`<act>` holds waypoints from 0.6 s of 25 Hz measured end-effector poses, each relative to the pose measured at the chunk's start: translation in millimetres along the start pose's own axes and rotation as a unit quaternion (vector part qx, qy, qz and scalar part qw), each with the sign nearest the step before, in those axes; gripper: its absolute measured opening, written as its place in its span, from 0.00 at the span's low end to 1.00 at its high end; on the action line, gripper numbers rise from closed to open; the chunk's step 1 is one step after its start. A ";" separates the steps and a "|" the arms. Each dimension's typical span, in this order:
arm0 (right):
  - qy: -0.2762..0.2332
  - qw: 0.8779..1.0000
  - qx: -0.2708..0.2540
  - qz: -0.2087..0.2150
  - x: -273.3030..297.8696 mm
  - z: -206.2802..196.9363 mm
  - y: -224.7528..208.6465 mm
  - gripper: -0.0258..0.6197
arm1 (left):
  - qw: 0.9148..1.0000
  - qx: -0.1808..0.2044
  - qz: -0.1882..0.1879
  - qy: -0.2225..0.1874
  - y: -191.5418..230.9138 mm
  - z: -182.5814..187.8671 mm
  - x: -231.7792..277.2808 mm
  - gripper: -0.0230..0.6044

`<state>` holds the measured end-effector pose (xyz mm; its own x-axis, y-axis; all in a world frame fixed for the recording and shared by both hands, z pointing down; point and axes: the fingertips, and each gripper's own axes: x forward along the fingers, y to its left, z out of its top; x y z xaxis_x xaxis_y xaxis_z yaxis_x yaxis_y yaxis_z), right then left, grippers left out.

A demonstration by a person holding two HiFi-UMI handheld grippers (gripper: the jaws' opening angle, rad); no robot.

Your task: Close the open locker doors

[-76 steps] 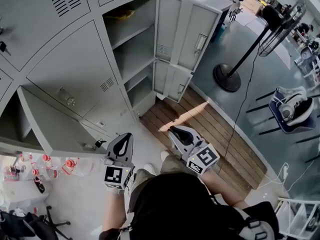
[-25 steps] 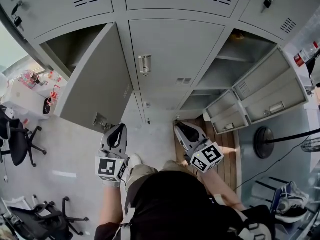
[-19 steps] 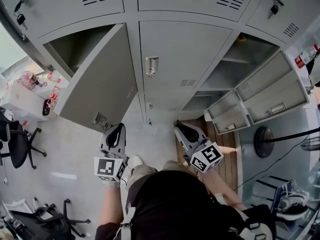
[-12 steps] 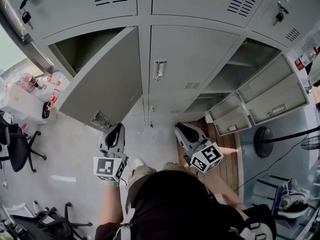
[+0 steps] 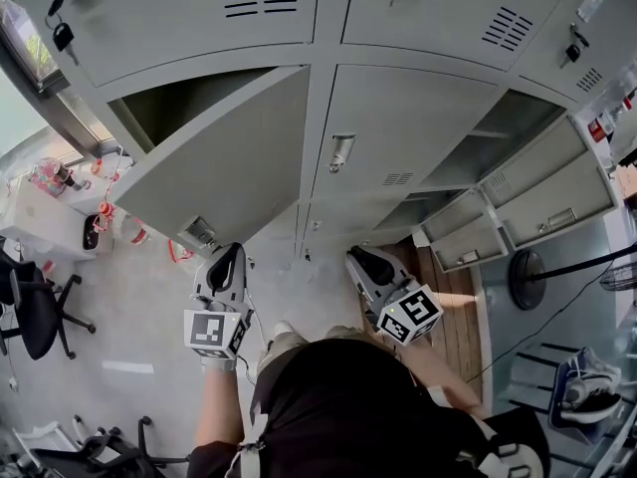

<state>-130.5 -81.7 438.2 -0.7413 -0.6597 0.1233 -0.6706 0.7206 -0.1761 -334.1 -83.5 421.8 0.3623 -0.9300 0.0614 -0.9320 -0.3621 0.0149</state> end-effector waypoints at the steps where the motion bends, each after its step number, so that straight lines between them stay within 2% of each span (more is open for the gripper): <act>1: -0.001 1.000 0.000 -0.003 3.4 0.5 0.0 0.12 | 1.000 0.002 -0.001 -0.001 4.6 0.0 1.5 0.05; 15: -0.018 0.998 0.012 -0.060 43.3 -2.5 6.5 0.12 | 0.999 0.012 -0.046 -0.005 59.9 5.7 29.2 0.05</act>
<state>-167.0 -105.1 444.8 -0.6544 -0.7481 0.1097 -0.7529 0.6314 -0.1858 -379.3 -132.7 418.8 0.4468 -0.8932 0.0504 -0.8943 -0.4475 -0.0033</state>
